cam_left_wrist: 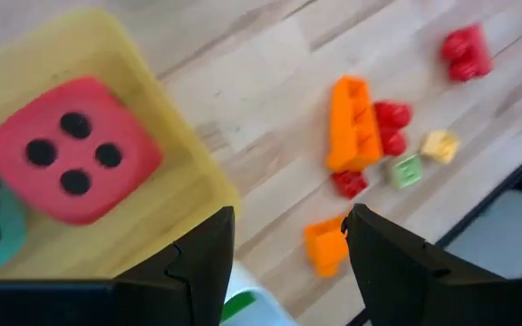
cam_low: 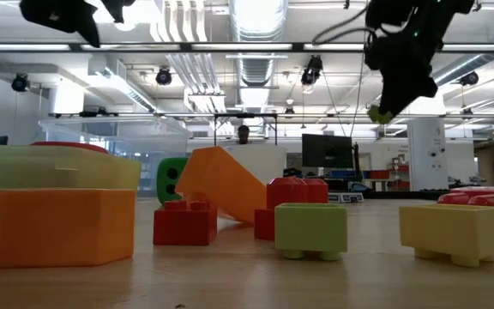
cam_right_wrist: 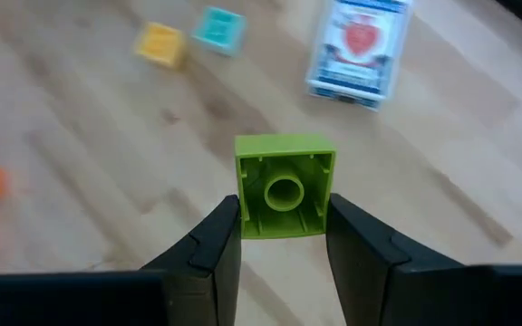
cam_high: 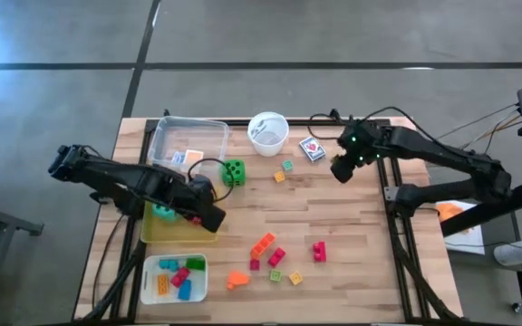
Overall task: Pick & Place Toys
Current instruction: Put the dark green game piece into the white bin
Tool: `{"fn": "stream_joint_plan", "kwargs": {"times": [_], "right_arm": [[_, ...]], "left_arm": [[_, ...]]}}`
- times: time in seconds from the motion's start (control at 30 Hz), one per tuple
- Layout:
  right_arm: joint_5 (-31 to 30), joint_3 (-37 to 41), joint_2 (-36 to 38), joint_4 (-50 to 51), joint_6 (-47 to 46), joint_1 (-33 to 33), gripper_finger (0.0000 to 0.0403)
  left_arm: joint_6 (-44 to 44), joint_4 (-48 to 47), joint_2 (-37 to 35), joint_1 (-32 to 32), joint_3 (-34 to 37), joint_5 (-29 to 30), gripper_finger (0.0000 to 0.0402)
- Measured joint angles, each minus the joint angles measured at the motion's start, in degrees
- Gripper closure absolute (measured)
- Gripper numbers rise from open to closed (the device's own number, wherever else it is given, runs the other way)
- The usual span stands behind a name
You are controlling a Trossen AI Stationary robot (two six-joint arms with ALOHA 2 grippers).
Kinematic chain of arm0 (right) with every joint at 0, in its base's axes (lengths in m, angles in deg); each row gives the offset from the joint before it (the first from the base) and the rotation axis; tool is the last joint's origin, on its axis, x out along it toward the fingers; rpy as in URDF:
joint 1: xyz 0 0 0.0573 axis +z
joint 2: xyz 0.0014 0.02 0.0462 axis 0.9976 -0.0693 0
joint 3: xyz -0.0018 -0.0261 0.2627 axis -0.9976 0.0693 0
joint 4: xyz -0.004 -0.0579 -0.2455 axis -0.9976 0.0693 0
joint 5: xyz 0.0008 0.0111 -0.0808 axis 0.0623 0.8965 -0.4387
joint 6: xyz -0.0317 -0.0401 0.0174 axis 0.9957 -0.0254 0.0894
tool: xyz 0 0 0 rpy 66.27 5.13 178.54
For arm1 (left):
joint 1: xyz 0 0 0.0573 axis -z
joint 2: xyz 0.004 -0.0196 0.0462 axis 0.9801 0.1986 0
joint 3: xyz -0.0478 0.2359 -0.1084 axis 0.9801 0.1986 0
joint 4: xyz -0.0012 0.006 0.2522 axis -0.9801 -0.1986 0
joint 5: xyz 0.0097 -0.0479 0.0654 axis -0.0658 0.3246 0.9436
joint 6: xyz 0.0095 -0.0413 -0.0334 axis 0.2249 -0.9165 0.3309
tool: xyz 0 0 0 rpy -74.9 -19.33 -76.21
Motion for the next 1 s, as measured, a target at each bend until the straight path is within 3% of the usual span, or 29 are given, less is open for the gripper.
{"fn": "stream_joint_plan", "kwargs": {"times": [0.27, 0.47, 0.6, 0.73, 1.0], "right_arm": [[0.4, -4.7, -0.6, -6.4, -4.9, 12.4, 0.0281], [5.4, -9.7, -3.7, -17.5, -10.8, 20.1, 0.0281], [5.9, -14.8, -6.5, -22.6, -8.0, 24.7, 0.0281], [4.9, -20.8, -11.0, -20.5, -1.6, 28.5, 0.0281], [-8.5, -35.1, -23.7, -5.3, 10.8, 34.4, 0.0281]], "left_arm": [[5.3, 15.9, -0.2, -2.5, 0.0, -3.7, 0.0199], [16.4, 27.4, -0.2, -2.6, 0.0, 1.3, 0.0199], [6.7, 28.0, -0.2, -4.9, 0.0, 3.3, 0.0199], [-0.6, 31.9, -0.2, -7.3, 0.0, 3.6, 0.0199], [-6.9, 41.2, -0.2, -9.7, 0.0, -0.9, 0.0199]]}}
